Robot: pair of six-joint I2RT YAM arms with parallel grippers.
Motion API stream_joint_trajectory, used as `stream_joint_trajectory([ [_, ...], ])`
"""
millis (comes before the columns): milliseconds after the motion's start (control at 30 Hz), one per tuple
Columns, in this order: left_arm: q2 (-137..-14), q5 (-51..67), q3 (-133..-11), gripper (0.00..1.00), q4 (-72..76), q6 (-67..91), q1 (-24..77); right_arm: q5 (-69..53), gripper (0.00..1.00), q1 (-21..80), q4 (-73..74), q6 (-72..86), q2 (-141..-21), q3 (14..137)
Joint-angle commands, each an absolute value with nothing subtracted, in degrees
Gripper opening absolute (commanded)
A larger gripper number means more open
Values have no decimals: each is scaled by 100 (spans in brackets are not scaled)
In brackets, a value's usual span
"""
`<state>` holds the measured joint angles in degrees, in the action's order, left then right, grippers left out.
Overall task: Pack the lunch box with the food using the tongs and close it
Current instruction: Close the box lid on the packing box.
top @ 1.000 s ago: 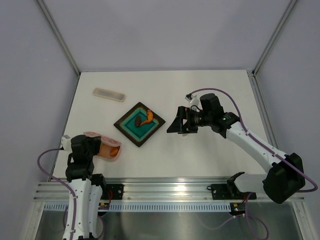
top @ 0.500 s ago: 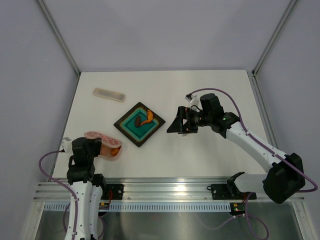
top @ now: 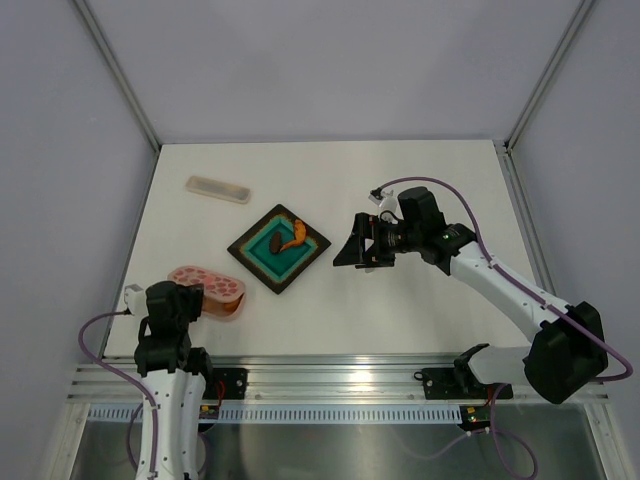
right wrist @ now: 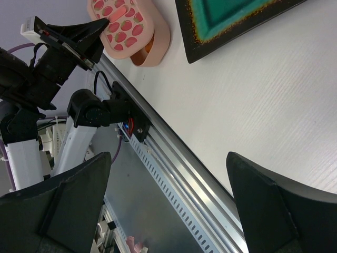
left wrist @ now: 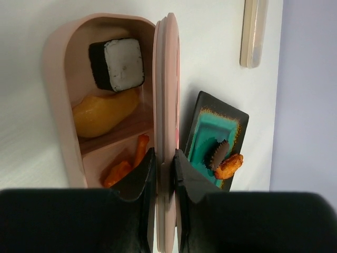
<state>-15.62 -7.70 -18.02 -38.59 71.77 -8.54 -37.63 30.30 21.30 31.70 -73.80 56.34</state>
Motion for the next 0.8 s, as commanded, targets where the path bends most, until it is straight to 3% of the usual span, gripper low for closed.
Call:
stream_joint_trajectory([
  [0, -1477, -1002, -1723, 25, -4473, 7216, -870, -3911, 98, 2962, 2013, 3120, -7418, 5801],
  [100, -1468, -1054, -1802, 46, -4623, 7216, -879, -3920, 98, 2971, 2004, 3103, -7444, 5827],
  [467, -1380, -1090, -2127, 91, -4878, 7102, -870, -3946, 98, 2944, 2004, 3146, -7409, 5818],
  [567, -1354, -1090, -2206, 97, -4930, 7067, -870, -3938, 98, 2953, 1995, 3155, -7374, 5818],
  [767, -1467, -1099, -2487, 99, -5141, 7005, -879, -3946, 98, 2953, 1986, 3217, -7321, 5801],
])
